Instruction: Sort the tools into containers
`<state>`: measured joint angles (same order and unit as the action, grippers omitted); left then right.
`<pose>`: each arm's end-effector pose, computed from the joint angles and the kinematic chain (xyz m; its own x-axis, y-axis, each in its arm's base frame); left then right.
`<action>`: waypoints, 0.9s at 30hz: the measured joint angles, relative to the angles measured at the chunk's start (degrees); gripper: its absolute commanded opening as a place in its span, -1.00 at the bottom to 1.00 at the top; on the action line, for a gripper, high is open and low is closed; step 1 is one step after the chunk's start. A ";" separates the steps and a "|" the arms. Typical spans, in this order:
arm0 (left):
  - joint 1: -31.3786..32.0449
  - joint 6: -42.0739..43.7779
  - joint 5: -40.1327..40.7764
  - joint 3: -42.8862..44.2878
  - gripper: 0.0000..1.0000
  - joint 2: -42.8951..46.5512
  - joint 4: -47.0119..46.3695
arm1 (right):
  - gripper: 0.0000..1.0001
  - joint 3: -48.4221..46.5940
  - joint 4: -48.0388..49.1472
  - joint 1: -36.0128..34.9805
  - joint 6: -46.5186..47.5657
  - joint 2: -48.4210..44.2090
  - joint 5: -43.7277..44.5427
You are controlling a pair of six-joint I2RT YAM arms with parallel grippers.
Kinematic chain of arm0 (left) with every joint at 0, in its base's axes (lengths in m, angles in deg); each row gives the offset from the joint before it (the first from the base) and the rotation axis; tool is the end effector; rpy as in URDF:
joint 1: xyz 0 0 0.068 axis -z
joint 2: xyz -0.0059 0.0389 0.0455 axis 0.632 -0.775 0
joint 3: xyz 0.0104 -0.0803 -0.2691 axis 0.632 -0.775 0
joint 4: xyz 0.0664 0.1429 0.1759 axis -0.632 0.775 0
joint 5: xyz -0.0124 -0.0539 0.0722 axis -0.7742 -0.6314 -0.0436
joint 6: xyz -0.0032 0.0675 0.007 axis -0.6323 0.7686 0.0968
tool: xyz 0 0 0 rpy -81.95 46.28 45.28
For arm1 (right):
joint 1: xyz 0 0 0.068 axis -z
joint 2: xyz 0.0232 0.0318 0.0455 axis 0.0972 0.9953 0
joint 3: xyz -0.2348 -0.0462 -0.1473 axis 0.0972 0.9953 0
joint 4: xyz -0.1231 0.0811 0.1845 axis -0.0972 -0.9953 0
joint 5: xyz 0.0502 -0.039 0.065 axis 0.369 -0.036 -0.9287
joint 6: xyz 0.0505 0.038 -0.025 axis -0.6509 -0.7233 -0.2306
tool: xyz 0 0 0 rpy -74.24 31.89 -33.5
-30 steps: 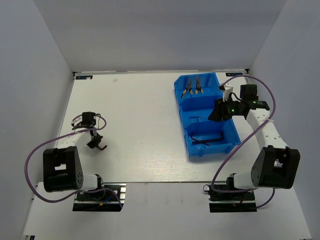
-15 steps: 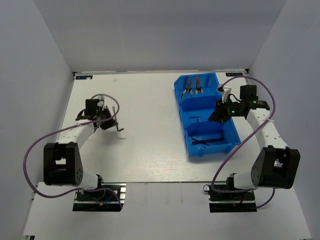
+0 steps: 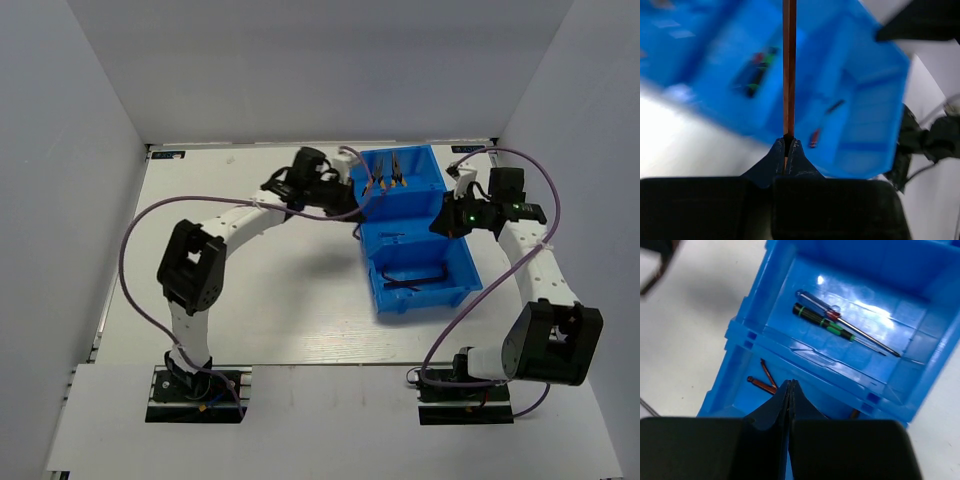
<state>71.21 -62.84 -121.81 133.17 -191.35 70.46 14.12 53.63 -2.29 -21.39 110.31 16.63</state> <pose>0.3503 -0.2581 0.2720 -0.6849 0.2052 -0.6992 0.6939 0.4765 -0.5398 0.2665 0.0159 0.2931 -0.6122 -0.2235 -0.7584 -0.5485 0.8110 0.2037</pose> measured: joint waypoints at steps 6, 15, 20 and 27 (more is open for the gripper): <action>9.16 1.31 -5.55 5.60 -1.00 -5.81 -1.66 | -1.00 0.11 2.62 3.28 -3.15 -4.13 4.00; 13.79 4.09 -8.22 10.69 -0.95 -12.66 1.07 | -0.90 0.11 6.16 8.02 -7.72 -5.38 6.82; 14.25 6.08 -7.76 10.95 -0.27 -14.05 4.26 | -0.56 0.17 6.12 8.70 -8.41 -5.31 5.97; 15.08 7.50 -5.95 13.42 0.21 -14.01 7.67 | -0.24 0.22 5.92 8.72 -7.93 -5.01 3.72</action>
<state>86.29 -55.34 -127.75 146.59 -205.36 78.13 14.34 59.56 6.44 -29.32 105.30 20.35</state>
